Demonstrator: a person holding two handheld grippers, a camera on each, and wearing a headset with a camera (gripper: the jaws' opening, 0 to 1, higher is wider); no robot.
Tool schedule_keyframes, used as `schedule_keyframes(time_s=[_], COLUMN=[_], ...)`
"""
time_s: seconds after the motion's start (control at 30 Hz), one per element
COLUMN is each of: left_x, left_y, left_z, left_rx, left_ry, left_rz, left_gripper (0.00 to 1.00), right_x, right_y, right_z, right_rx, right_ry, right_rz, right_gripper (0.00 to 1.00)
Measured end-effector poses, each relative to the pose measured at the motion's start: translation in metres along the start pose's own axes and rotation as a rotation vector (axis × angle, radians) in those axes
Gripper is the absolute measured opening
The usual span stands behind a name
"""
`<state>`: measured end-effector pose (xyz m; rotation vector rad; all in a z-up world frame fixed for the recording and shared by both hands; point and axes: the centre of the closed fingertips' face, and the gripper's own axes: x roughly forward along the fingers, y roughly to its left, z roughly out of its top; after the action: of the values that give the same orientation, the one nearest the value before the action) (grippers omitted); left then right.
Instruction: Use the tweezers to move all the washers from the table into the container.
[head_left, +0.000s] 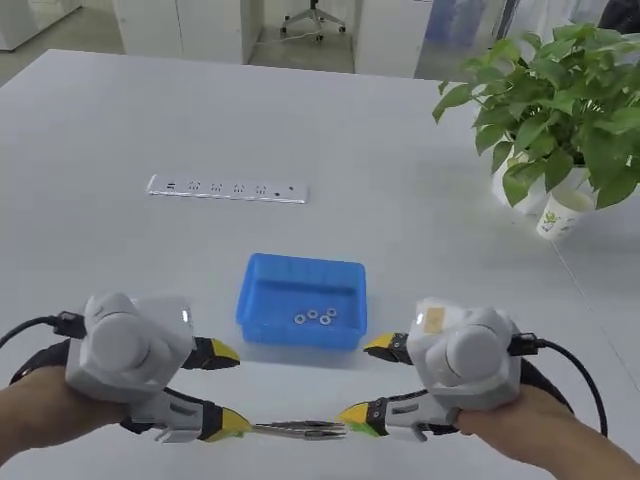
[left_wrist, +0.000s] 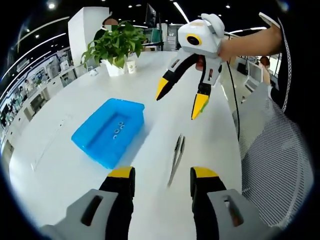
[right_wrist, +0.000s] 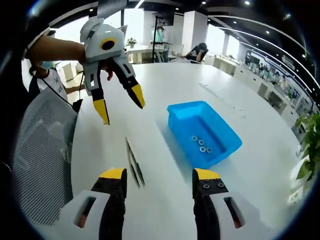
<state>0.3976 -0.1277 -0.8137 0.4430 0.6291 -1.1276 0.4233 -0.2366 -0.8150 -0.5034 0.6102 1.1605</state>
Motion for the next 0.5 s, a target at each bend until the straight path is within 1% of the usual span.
schedule_keyframes(time_s=[0.03, 0.07, 0.13, 0.23, 0.27, 0.33, 0.4, 0.5], left_x=[-0.003, -0.006, -0.011, -0.017, -0.019, -0.021, -0.023, -0.026], left_y=[0.001, 0.001, 0.002, 0.003, 0.002, 0.002, 0.003, 0.003], left_z=[0.003, 0.004, 0.006, 0.007, 0.008, 0.008, 0.008, 0.007], left_rx=[-0.012, -0.020, -0.036, -0.056, -0.061, -0.073, -0.089, -0.098], left_ry=[-0.023, -0.033, -0.058, -0.081, -0.094, -0.109, -0.129, -0.152], left_rz=[0.013, 0.021, 0.038, 0.058, 0.068, 0.078, 0.099, 0.116], left_gripper=[0.51, 0.53, 0.56, 0.58, 0.59, 0.63, 0.67, 0.71], right_x=[-0.004, -0.005, -0.011, -0.020, -0.023, -0.028, -0.033, -0.038], right_y=[-0.001, -0.002, -0.006, -0.011, -0.011, -0.013, -0.015, -0.016], right_z=[0.001, 0.001, 0.000, 0.000, -0.001, -0.002, -0.006, -0.010], right_rx=[0.012, 0.018, 0.036, 0.068, 0.071, 0.089, 0.108, 0.134], right_ry=[-0.013, -0.016, -0.033, -0.061, -0.067, -0.083, -0.097, -0.118], right_rz=[-0.010, -0.013, -0.040, -0.069, -0.073, -0.088, -0.104, -0.126], right_gripper=[0.57, 0.58, 0.62, 0.66, 0.68, 0.71, 0.73, 0.78])
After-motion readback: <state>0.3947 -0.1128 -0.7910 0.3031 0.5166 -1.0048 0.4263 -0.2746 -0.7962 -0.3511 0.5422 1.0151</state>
